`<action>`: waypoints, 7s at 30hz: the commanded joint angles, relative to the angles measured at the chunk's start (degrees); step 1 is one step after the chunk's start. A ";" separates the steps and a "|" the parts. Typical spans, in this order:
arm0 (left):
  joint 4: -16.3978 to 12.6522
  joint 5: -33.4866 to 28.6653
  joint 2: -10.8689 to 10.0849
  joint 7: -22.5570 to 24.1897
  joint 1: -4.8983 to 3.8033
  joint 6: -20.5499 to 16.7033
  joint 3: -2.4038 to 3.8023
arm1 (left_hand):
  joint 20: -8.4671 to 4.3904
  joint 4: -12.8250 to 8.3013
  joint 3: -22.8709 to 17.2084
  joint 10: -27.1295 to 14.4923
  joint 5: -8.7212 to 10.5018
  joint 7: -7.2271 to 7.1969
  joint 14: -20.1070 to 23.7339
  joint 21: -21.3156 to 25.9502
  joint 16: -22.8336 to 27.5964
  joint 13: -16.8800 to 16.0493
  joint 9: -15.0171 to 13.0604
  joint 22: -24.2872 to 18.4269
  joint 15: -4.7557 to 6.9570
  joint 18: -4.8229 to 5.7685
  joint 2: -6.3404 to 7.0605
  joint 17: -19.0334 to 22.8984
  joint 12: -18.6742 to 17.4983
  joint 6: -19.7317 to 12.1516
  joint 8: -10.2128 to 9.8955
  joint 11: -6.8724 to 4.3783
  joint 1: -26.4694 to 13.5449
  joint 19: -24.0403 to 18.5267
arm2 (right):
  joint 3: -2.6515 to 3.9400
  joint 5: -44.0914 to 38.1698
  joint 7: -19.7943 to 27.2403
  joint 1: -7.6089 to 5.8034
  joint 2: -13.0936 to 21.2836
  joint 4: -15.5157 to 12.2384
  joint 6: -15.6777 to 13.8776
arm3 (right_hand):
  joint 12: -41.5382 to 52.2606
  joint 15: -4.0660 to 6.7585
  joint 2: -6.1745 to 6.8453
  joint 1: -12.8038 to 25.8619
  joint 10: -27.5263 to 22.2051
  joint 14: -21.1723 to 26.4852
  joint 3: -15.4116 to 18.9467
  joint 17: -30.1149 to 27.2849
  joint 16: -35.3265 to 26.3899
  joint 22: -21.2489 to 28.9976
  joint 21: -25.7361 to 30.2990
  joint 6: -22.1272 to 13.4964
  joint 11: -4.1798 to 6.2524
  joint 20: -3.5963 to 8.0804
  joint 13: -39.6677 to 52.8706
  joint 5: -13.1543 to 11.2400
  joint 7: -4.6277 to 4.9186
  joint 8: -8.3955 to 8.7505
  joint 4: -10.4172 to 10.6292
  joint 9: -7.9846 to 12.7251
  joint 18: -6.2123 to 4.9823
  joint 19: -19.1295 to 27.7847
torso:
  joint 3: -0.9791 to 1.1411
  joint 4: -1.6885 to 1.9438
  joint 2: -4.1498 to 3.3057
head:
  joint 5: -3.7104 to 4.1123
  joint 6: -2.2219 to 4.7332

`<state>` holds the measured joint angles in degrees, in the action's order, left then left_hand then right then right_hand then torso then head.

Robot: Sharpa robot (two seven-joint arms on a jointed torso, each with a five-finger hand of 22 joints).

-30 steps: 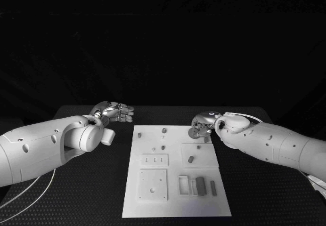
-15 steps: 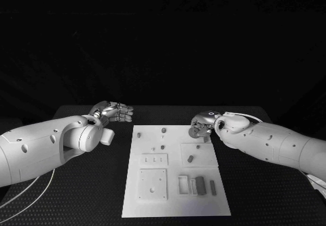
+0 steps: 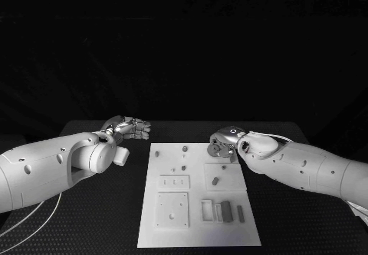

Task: Assemble the parts on the task board

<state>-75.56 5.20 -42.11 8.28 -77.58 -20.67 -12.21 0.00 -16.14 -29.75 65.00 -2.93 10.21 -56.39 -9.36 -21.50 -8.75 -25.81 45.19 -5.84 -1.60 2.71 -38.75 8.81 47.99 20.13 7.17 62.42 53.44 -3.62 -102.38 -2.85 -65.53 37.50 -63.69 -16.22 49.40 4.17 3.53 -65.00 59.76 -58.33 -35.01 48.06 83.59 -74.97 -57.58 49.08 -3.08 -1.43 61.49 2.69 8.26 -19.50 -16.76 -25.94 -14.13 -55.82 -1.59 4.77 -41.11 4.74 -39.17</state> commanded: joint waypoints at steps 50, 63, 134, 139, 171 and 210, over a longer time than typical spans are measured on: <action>0.14 0.20 0.62 0.40 -0.06 0.66 0.07 | -0.04 -0.06 0.16 -0.01 -0.26 0.26 -0.45 0.39 0.45 -0.13 0.06 0.12 0.15 -0.36 -0.25 -0.28 -0.39 -0.10 -0.35 0.34 -0.08 0.52 | -1.31 -8.73 -7.45 1.18 -12.51 -0.26 -3.13 | 0.16 0.74 2.09 1.77 -1.37 -1.91 0.18 -0.67 0.13 -0.53 -0.29 5.70 2.05 0.46 -0.87 0.19 -1.00 0.38 0.27 0.06 -0.87 -1.39 | 0.07 0.18 -0.06 | -0.93 0.26; 0.32 0.20 0.78 0.30 -0.07 0.70 0.08 | -0.04 -0.07 0.16 -0.02 -0.26 0.27 -0.46 0.41 0.51 -0.14 0.06 0.13 0.15 -0.36 -0.25 -0.33 -0.43 -0.12 -0.37 0.35 -0.07 0.54 | -1.45 -8.51 -7.03 1.73 -13.58 1.56 -2.53 | 0.13 0.70 2.40 2.03 -1.42 -1.89 0.10 -0.76 0.06 -0.47 -0.20 5.58 1.99 0.47 -0.95 0.19 -0.94 0.50 0.29 0.14 -0.87 -1.42 | 0.06 0.18 -0.09 | -1.20 0.11; 1.96 1.37 -0.33 2.37 0.16 2.90 0.06 | -0.08 -0.12 0.11 0.53 -0.25 0.14 -0.79 0.58 0.86 -0.40 -0.05 0.28 0.22 -0.37 -0.44 -0.89 -0.44 0.26 -0.28 0.15 0.26 0.76 | 3.12 25.61 15.11 -0.99 11.21 -6.77 -1.36 | 0.08 -1.53 7.19 2.66 -4.38 0.48 -0.98 -1.91 -0.78 -0.51 1.64 -1.17 -0.34 -0.71 -2.36 0.18 1.52 2.91 1.15 0.93 -0.87 0.18 | 0.82 -1.84 0.16 | -0.96 2.20; 1.75 1.43 -0.65 2.37 0.18 2.99 0.06 | -0.08 -0.12 0.13 0.54 -0.25 0.13 -0.80 0.59 0.88 -0.40 -0.06 0.29 0.22 -0.37 -0.43 -0.91 -0.45 0.27 -0.28 0.15 0.25 0.77 | 2.97 25.61 15.11 0.94 12.49 -6.89 -1.19 | 0.14 -1.53 7.69 2.56 -4.47 0.63 -1.03 -1.88 -0.72 -0.58 1.65 -1.06 -0.33 -0.79 -2.38 0.18 1.50 2.83 1.31 0.88 -0.87 0.29 | 0.75 -1.99 0.13 | -0.86 2.10; 1.63 1.62 -0.94 2.03 0.50 3.41 0.06 | -0.08 -0.09 0.22 0.52 -0.25 0.14 -0.81 0.67 1.03 -0.44 -0.05 0.32 0.22 -0.35 -0.40 -1.05 -0.55 0.24 -0.34 0.17 0.17 0.78 | 2.96 23.01 14.46 6.97 8.20 1.27 -3.12 | 0.71 -1.46 8.16 2.70 -4.18 0.45 -1.15 -1.77 -0.17 -0.76 1.35 -0.97 -0.26 -0.81 -2.42 0.18 1.44 2.71 2.72 0.79 -0.87 -0.07 | 0.52 -1.68 0.26 | -0.44 0.68; 1.41 1.90 -1.03 1.65 0.50 3.73 0.07 | -0.08 0.03 0.33 0.45 -0.25 0.18 -0.81 0.78 1.21 -0.47 -0.04 0.35 0.20 -0.33 -0.41 -1.21 -0.69 0.17 -0.43 0.22 -0.04 0.78 | 2.89 24.67 12.29 7.30 6.82 3.10 -3.55 | 1.56 -0.01 1.89 3.07 -2.78 -0.41 -0.54 -1.64 0.85 -0.97 0.51 3.47 1.32 -0.15 -2.98 0.18 -0.26 0.30 3.35 -0.73 -0.87 -0.78 | 0.52 -1.74 0.30 | -0.19 0.22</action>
<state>-74.00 6.81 -43.18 9.59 -77.05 -17.85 -12.20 0.00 -16.14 -29.75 65.20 -2.93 10.21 -56.95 -8.92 -20.62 -9.13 -25.82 45.48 -5.57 -1.28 2.48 -39.89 8.33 47.99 19.92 7.37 62.65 53.86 -0.72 -77.48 9.72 -58.28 44.34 -60.59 -20.57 50.73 3.65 5.87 -61.84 57.03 -58.68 -35.82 46.32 84.21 -74.97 -56.70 45.34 -2.12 -1.64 58.58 2.66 6.78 -18.97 -13.27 -26.61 -14.13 -56.41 -1.08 3.04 -40.81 4.50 -38.88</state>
